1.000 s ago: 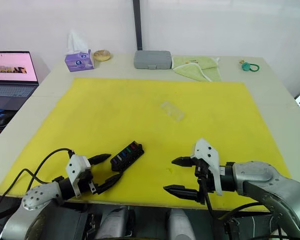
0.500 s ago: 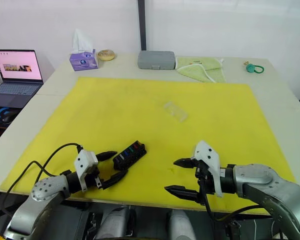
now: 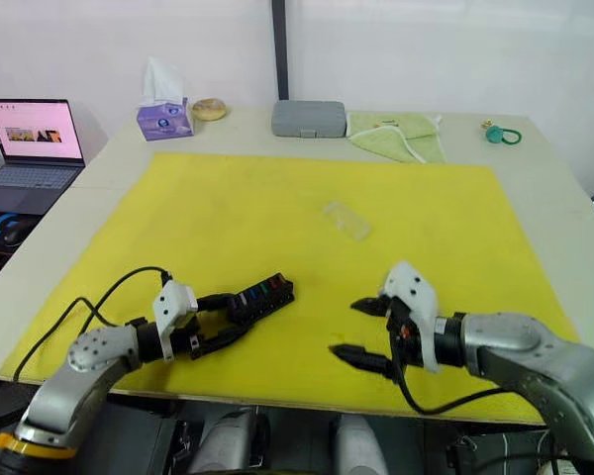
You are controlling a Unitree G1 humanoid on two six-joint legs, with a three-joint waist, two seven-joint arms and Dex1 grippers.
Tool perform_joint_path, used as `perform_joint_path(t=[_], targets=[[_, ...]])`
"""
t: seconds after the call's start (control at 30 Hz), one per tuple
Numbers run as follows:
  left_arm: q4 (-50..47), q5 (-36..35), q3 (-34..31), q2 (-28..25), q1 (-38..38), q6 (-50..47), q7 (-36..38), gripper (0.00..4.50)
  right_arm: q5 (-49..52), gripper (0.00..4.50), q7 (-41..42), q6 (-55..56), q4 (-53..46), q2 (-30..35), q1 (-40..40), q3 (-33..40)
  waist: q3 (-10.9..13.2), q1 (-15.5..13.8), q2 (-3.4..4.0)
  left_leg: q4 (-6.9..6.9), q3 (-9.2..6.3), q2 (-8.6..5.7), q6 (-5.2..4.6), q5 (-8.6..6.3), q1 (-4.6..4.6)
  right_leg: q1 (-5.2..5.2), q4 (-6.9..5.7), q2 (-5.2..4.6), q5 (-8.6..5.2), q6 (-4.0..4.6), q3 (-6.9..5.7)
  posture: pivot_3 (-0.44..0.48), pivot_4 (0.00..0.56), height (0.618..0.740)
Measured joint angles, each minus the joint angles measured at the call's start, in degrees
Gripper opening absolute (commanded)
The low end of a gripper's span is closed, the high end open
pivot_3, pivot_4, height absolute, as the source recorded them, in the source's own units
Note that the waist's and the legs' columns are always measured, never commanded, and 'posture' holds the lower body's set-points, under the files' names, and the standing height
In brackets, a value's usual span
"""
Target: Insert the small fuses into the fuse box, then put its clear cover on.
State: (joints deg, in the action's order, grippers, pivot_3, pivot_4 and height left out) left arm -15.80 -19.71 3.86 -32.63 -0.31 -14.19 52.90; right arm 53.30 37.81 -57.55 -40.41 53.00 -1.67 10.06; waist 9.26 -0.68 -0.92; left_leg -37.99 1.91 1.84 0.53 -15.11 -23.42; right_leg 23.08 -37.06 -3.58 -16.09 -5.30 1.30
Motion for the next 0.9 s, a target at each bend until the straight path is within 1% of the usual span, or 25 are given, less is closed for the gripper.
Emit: perform_joint_path(t=[0.07,0.2,0.3,0.4,0.47,0.53,0.57,0.63,0.67,0.73,0.77,0.83,0.9], targets=[[2.72,-0.47,1.32,-0.93,-5.26,-0.26,3.94,2.55,1.2,4.5,-0.05,-1.22,3.27,0.03,-2.27,1.14,0.04,-0.01,-0.07,0.0,0.0,-0.01,-0.04,-0.02,-0.06,0.04,-0.01,0.03,0.01,-0.01,-0.01,0.0,0.15,0.737],[10.65,-0.03,6.38,-1.22,-16.19,1.75,13.42,2.55,1.96,4.5,-0.09,-3.03,8.0,1.46,-6.65,2.86,0.05,0.01,-0.08,0.0,0.02,-0.1,-0.13,-0.07,-0.06,0.03,0.01,0.05,0.01,-0.02,-0.01,0.0,0.15,0.737],[17.47,0.67,9.42,-0.94,-21.57,2.62,19.64,2.55,2.31,4.5,-2.32,-4.71,10.68,0.83,-9.14,4.1,0.06,0.42,-0.1,0.0,0.05,-0.08,-0.2,-0.11,-0.07,0.13,-0.03,0.16,0.09,-0.16,0.0,0.0,0.15,0.737],[23.33,2.01,11.08,-0.63,-25.51,4.05,23.24,2.55,1.37,4.5,-6.19,-7.14,13.82,0.01,-15.8,2.96,0.07,1.1,-0.08,-0.01,-0.01,-0.03,-0.2,-0.1,-0.08,0.15,-0.08,0.26,0.09,-0.17,0.01,0.0,0.15,0.737],[26.34,2.66,11.15,-0.27,-26.63,5.58,24.87,2.55,-0.8,4.5,-8.21,-10.12,16.56,0.38,-22.61,-1.25,0.07,1.63,-0.08,-0.01,0.02,0.02,-0.21,-0.1,-0.06,0.2,-0.14,0.26,0.1,-0.17,0.03,0.0,0.15,0.737],[28.77,3.33,11.2,0.52,-27.88,7.09,26.08,2.55,-3.08,4.5,-10.67,-14.61,23.2,-2.71,-34.26,-5.84,0.13,2.25,0.01,-0.01,0.08,0.02,-0.21,-0.1,-0.05,0.29,-0.19,0.28,0.12,-0.11,0.13,0.0,0.15,0.737],[29.79,3.72,11.25,0.79,-28.17,8.11,26.61,2.55,-5.07,4.5,-11.31,-16.95,28.15,-3.99,-40.98,-9.27,0.14,2.47,0.06,-0.02,0.1,0.03,-0.21,-0.1,-0.04,0.32,-0.27,0.26,0.13,-0.11,0.14,0.0,0.15,0.737],[31.31,4.23,11.33,1.83,-28.85,9.3,27.03,2.55,-9.32,4.5,-11.28,-18.64,35.39,-5.22,-49.73,-14.34,0.14,2.15,0.07,0.01,0.04,0.03,-0.22,-0.1,-0.07,0.33,-0.29,0.26,0.14,-0.13,0.09,0.0,0.15,0.737],[31.98,4.23,11.3,2.26,-28.92,9.68,27.1,2.55,-11.93,4.5,-10.33,-18.26,40.14,-6.38,-53.95,-17.45,0.14,1.86,0.07,0.01,0.06,0.03,-0.22,-0.1,-0.07,0.35,-0.29,0.26,0.15,-0.16,0.08,0.0,0.15,0.737],[32.61,4.25,11.29,2.96,-29.25,9.94,27.18,2.55,-16.47,4.5,-7.86,-16.34,46.6,-8.02,-59.2,-23.11,0.15,1.35,0.08,0.02,0.08,0.02,-0.22,-0.1,-0.2,0.43,-0.26,0.26,0.16,-0.19,0.06,0.0,0.15,0.737],[32.74,4.26,11.21,2.98,-29.24,10.15,27.33,2.55,-19.84,4.5,-4.72,-14.18,51.42,-9.1,-62.71,-27.95,0.15,1.39,0.1,0.01,0.1,0.01,-0.22,-0.1,-0.28,0.52,-0.27,0.25,0.18,-0.21,0.06,0.0,0.15,0.737],[32.84,4.29,11.04,2.99,-29.17,10.37,27.43,2.55,-24.78,4.5,0.41,-10.3,58.71,-11.46,-67.44,-34.37,0.16,1.49,0.11,-0.04,0.19,0.0,-0.22,-0.1,-0.4,0.64,-0.32,0.24,0.19,-0.24,0.08,0.0,0.15,0.737],[32.75,4.5,10.88,2.94,-28.89,10.83,27.12,2.55,-31.25,4.5,5.4,-4.53,68.45,-15.56,-72.2,-40.25,0.15,1.68,0.13,-0.08,0.39,-0.01,-0.22,-0.1,-0.39,0.65,-0.37,0.24,0.22,-0.29,0.07,0.0,0.15,0.737]])
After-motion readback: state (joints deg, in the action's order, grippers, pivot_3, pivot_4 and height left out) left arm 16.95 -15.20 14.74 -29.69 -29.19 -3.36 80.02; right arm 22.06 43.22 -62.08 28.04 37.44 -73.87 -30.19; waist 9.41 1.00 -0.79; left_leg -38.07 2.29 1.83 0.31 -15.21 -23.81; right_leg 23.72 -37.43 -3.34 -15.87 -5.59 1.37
